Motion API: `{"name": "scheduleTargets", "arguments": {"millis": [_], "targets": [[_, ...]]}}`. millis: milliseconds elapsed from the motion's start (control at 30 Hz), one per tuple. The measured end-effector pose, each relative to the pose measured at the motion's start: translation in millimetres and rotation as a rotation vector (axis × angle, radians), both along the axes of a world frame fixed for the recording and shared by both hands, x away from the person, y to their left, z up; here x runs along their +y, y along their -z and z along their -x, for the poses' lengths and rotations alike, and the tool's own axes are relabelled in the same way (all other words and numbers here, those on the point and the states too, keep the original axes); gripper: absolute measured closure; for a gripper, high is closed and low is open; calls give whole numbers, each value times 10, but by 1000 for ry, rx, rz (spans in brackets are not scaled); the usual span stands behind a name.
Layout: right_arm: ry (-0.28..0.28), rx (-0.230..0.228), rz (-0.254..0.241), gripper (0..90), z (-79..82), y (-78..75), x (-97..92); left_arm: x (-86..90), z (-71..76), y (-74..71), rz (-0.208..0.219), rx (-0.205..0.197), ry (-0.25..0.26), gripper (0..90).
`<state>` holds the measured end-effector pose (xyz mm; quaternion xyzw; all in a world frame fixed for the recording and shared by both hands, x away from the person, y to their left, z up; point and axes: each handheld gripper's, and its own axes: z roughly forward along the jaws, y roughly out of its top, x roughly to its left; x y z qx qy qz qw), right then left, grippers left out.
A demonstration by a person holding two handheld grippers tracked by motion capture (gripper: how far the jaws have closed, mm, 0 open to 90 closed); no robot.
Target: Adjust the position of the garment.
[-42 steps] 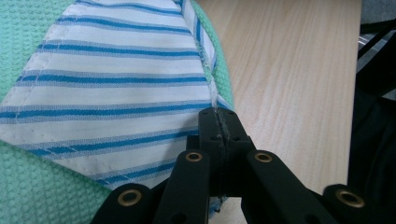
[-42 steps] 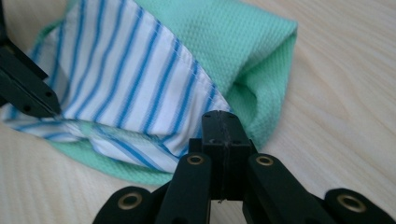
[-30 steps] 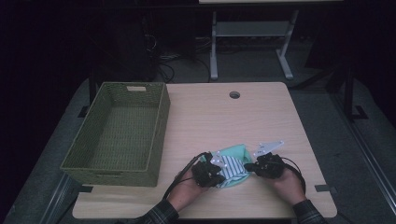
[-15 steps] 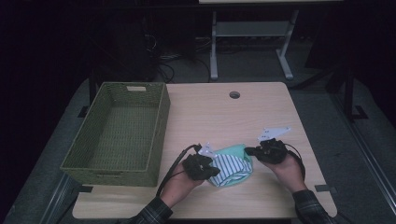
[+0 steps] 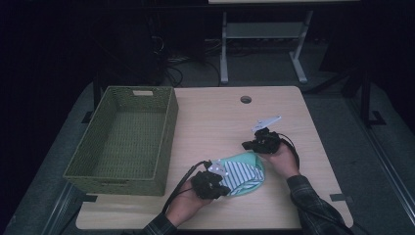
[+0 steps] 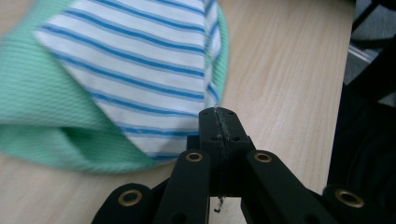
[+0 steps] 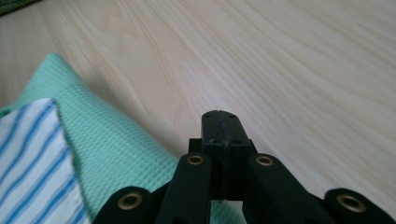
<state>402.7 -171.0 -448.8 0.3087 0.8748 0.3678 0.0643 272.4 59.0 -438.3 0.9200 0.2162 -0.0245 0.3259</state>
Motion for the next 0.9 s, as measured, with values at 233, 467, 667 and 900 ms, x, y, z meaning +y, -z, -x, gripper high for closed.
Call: {"name": "scheduleTargets", "arguments": {"millis": [233, 467, 667, 900], "targets": [[-4, 25, 16, 898, -1, 92, 17, 9, -53, 59, -35, -10, -8, 895], [7, 23, 12, 898, 104, 134, -132, 56, -132, 77, -62, -27, -31, 895], [23, 35, 10, 898, 246, 139, -273, 100, -243, 82, -73, -42, -69, 895], [19, 34, 22, 898, 440, 126, -403, 84, -403, 59, -78, -65, -104, 895]]}}
